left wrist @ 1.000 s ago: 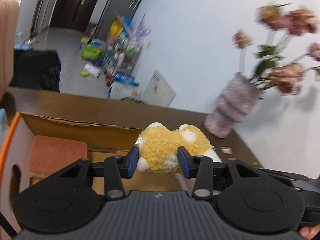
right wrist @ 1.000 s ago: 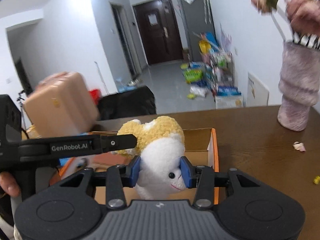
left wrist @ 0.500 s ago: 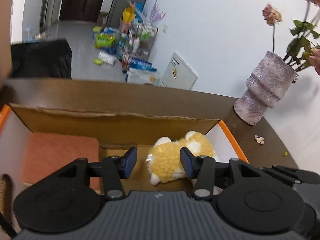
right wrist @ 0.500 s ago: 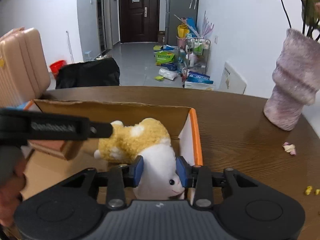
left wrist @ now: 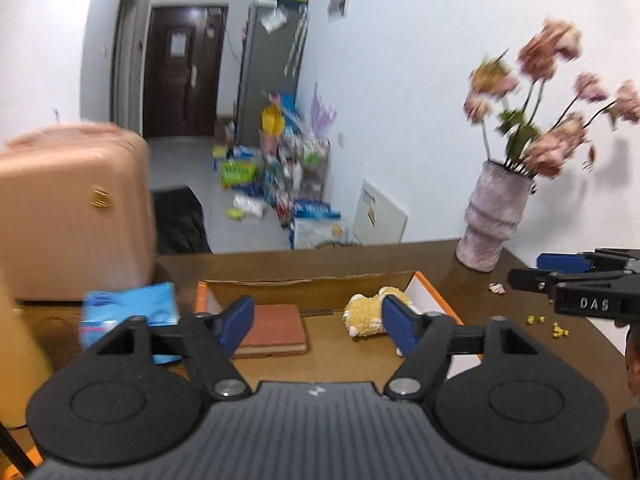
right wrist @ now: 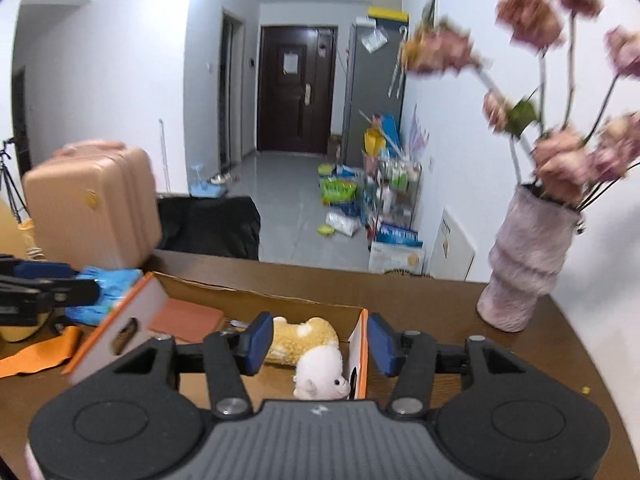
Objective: Organize soft objects
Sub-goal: 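Lift the plush toy into the cardboard box and release it, then withdraw both tools from the box toward the table items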
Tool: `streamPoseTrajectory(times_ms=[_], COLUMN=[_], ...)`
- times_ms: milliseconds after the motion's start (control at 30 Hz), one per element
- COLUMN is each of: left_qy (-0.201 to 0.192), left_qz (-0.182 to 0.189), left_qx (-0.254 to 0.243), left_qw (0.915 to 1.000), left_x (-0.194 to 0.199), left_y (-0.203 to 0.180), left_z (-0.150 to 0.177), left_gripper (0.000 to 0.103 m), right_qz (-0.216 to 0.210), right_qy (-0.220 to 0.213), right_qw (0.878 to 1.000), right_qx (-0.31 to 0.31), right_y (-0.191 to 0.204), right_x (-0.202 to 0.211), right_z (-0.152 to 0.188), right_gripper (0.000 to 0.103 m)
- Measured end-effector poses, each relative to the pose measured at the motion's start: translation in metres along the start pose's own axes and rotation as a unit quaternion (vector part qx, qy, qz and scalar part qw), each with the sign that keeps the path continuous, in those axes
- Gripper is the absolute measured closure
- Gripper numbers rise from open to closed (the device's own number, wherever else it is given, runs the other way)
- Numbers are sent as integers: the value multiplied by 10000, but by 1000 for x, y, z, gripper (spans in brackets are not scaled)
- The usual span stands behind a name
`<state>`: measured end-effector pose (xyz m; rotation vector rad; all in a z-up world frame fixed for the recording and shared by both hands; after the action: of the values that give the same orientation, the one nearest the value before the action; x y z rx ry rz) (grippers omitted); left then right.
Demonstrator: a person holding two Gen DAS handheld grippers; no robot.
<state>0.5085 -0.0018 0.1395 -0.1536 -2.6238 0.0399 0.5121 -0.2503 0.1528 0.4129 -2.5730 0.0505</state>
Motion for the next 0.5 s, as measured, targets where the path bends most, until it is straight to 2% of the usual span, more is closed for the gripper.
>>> streamPoseTrajectory(times_ms=[67,200,300,467,500], left_qy=[-201,-458,-617,-1102,-1170], left_qz=[-73,-418,-755,-846,-882], left_qx=[-41,-17,16,4,14], left_qw=[9998,9981,9952,9903,9892], left_x=[34,92,130,193,203], left_y=[7,24,34,39,40], left_z=[5,32,64,129,141], left_gripper=[23,15,11,3,3], right_qz=[4,-42,-40,-86,-144], right_qy=[-114,-368,-649,-1031,-1121], right_qw=[9999,9993,9979,9946,9935], right_qx=[17,-2,-5,127,101], right_y=[4,19,35,71,78], right_x=[26,77,109,160,169], right_z=[4,29,57,117,130], right_gripper=[44,43,35,29,23])
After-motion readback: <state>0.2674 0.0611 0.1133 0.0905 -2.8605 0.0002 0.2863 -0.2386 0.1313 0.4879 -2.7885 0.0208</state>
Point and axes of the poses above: each gripper's, at about its wrist camera, not at the fingertips, and x roughly against the way its jaws point, y to its left, z to its underside, the point moved 3 cm from there along -x, roughly the way its jaws point, and after that the axes turned 8 degrees about -z, right-handed, at the moved point
